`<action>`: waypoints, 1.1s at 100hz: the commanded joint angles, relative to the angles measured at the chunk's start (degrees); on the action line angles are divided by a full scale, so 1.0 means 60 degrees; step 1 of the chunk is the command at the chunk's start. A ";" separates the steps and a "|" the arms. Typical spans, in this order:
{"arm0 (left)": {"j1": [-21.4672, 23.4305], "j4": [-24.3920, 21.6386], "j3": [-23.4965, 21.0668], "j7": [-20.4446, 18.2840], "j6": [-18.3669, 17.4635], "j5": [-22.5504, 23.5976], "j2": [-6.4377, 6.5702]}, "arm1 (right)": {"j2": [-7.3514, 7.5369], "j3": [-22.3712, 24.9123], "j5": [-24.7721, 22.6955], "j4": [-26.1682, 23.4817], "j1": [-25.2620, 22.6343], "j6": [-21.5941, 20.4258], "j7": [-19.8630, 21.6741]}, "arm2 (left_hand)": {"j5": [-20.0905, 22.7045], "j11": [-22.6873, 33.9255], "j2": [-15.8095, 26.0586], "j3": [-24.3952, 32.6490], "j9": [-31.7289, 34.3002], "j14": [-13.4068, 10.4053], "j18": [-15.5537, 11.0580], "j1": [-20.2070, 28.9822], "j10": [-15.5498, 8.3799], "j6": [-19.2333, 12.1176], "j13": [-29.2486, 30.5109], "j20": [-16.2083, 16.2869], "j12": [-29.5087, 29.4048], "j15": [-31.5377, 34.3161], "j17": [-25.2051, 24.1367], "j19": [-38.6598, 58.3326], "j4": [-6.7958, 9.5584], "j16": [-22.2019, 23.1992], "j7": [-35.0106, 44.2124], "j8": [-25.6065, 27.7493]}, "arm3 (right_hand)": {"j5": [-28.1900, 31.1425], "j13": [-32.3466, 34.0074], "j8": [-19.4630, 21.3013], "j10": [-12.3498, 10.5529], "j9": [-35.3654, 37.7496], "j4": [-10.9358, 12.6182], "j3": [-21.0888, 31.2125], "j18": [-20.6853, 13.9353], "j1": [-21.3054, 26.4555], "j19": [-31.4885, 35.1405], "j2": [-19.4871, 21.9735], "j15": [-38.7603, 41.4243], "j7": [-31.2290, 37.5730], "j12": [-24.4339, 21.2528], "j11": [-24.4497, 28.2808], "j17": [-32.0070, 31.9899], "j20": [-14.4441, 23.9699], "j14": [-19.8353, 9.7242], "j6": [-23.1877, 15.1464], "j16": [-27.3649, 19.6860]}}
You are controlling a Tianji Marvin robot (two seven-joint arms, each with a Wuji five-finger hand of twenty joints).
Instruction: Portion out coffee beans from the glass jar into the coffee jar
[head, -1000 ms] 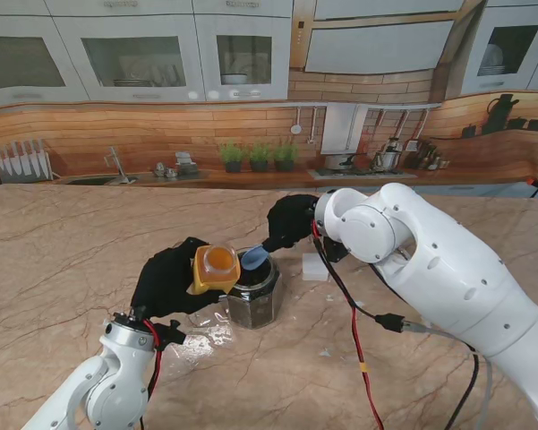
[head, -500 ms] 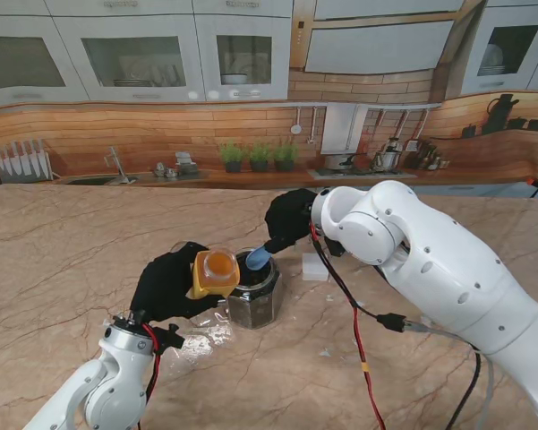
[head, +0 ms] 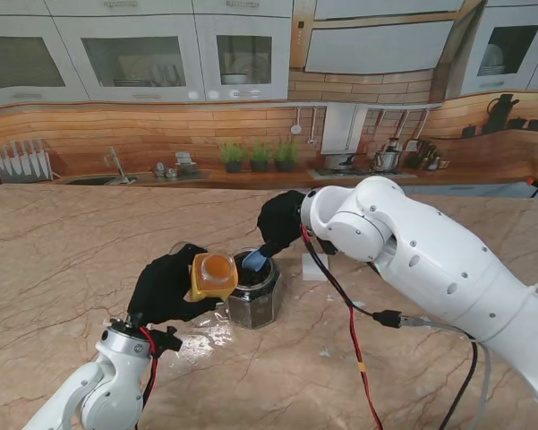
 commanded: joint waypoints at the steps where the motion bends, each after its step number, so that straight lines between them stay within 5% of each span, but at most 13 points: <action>1: 0.0109 -0.0133 -0.0022 -0.0007 -0.0066 -0.0006 -0.0016 | -0.0086 -0.0108 0.0097 0.0111 0.0053 0.0102 -0.0020 | 0.0563 0.1014 0.2035 0.2130 0.1022 0.0579 -0.1107 0.1890 -0.1197 -0.2644 -0.0053 -0.0117 0.0726 -0.0682 -0.0241 0.1521 0.1446 0.0104 0.2291 0.0767 | 0.0302 -0.0019 0.0103 0.0320 0.0693 0.0127 0.0134 -0.0741 -0.0010 0.2480 0.0232 0.0632 0.0359 0.0114 0.0588 0.0336 -0.0027 -0.1106 -0.0713 0.0033; 47: 0.0162 -0.0208 -0.0050 -0.0063 -0.0085 -0.0025 -0.0011 | -0.0205 -0.0169 0.2279 0.0344 -0.0259 0.2405 0.0120 | 0.0592 0.1012 0.2022 0.2153 0.1045 0.0586 -0.1120 0.1886 -0.1196 -0.2646 -0.0055 -0.0103 0.0726 -0.0660 -0.0239 0.1544 0.1446 0.0095 0.2282 0.0752 | 0.0322 -0.0028 0.0086 0.0498 0.0698 0.0012 0.0039 -0.0554 0.0169 0.2470 0.0282 0.0641 0.0331 0.0101 0.0560 0.0316 -0.0037 -0.0881 -0.0524 0.0014; 110: 0.0173 -0.0247 -0.0018 -0.0175 -0.0044 -0.0025 0.0010 | -0.0192 0.0665 0.4013 0.0108 -0.1158 0.4885 0.0200 | 0.0605 0.1004 0.2002 0.2196 0.1056 0.0570 -0.1140 0.1847 -0.1239 -0.2670 -0.0055 -0.0094 0.0732 -0.0631 -0.0236 0.1560 0.1439 0.0089 0.2282 0.0745 | 0.0333 -0.0039 0.0028 0.0643 0.0700 -0.0119 -0.0052 -0.0252 0.0373 0.2466 0.0308 0.0665 0.0349 0.0074 0.0555 0.0299 -0.0065 -0.0679 -0.0352 -0.0043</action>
